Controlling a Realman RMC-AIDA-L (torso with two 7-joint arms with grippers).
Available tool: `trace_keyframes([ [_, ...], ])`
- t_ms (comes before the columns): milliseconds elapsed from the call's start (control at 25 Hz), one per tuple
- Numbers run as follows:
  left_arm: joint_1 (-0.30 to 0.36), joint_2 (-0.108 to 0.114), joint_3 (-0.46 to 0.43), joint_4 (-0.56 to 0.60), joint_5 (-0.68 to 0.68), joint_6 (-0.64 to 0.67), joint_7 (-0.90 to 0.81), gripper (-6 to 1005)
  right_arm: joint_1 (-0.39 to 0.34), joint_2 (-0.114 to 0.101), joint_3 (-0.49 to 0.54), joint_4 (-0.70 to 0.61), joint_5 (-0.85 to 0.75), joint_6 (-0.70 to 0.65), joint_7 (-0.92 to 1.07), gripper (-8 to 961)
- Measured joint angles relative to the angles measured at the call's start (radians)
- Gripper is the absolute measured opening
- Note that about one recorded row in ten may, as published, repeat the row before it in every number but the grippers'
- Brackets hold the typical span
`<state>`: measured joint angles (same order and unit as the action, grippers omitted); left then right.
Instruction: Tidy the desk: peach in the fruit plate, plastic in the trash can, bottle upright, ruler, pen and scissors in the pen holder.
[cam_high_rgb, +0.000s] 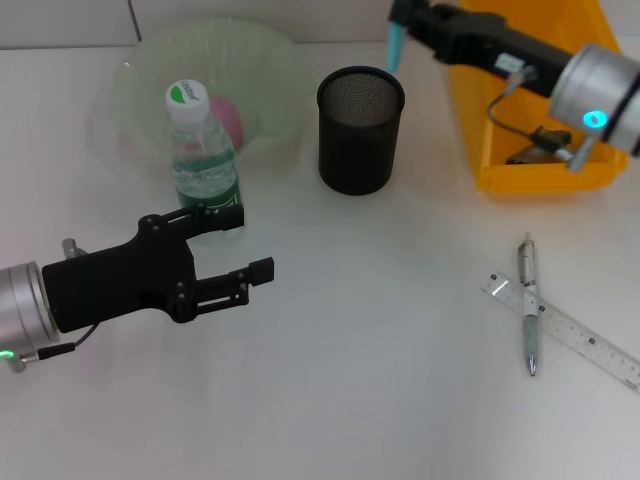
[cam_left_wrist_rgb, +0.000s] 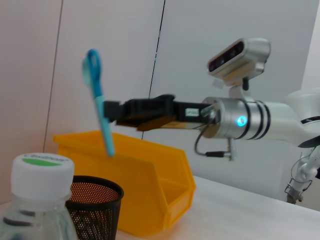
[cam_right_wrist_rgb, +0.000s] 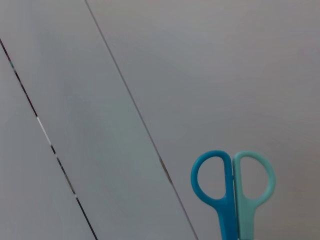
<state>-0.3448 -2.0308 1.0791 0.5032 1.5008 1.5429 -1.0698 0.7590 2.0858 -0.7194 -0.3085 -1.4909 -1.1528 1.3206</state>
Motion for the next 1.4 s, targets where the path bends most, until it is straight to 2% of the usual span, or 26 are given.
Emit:
trace_keyframes([
  [120, 0.000, 0.000, -0.007, 0.000, -0.002, 0.000, 0.002, 777, 0.040, 0.002, -0.019, 0.051, 0.004, 0.072, -0.036, 220],
  [440, 0.002, -0.007, -0.024, 0.000, -0.004, 0.000, 0.007, 778, 0.036, 0.001, -0.110, 0.029, 0.005, 0.068, -0.006, 234],
  [640, 0.001, -0.009, -0.026, 0.001, -0.002, 0.000, 0.007, 777, 0.025, -0.001, -0.122, 0.016, 0.009, 0.042, 0.013, 430],
  [760, 0.001, -0.010, -0.025, 0.001, -0.001, 0.000, 0.007, 777, -0.015, -0.004, -0.127, -0.053, 0.005, -0.034, 0.068, 543],
  [880, 0.002, -0.009, -0.025, 0.002, -0.002, 0.004, 0.007, 778, -0.114, -0.010, -0.164, -0.278, -0.067, -0.162, 0.242, 656],
  [920, 0.003, -0.009, -0.025, 0.002, -0.002, 0.006, 0.007, 778, -0.186, -0.019, -0.188, -0.492, -0.176, -0.244, 0.392, 665],
  [960, 0.003, -0.008, -0.025, 0.002, -0.002, 0.010, 0.007, 778, -0.186, -0.019, -0.188, -0.492, -0.176, -0.244, 0.392, 673],
  [1000, 0.004, -0.007, -0.025, 0.002, -0.002, 0.013, 0.007, 778, -0.215, -0.023, -0.191, -0.597, -0.238, -0.282, 0.466, 682],
  [1080, 0.004, -0.006, -0.025, 0.002, -0.002, 0.015, 0.007, 778, -0.247, -0.024, -0.183, -0.784, -0.405, -0.375, 0.588, 699],
  [1120, 0.004, -0.006, -0.025, 0.002, -0.001, 0.015, 0.006, 778, -0.255, -0.019, -0.180, -0.933, -0.579, -0.470, 0.685, 708],
  [1160, 0.004, -0.006, -0.025, 0.002, 0.000, 0.016, 0.006, 778, -0.255, -0.019, -0.180, -0.933, -0.579, -0.470, 0.685, 716],
  [1280, 0.004, -0.008, -0.025, 0.002, 0.001, 0.016, 0.007, 778, -0.244, -0.010, -0.192, -1.062, -0.803, -0.583, 0.763, 742],
  [1400, 0.002, -0.010, -0.025, 0.002, 0.001, 0.018, 0.007, 777, -0.232, -0.005, -0.235, -1.085, -0.934, -0.613, 0.773, 751],
])
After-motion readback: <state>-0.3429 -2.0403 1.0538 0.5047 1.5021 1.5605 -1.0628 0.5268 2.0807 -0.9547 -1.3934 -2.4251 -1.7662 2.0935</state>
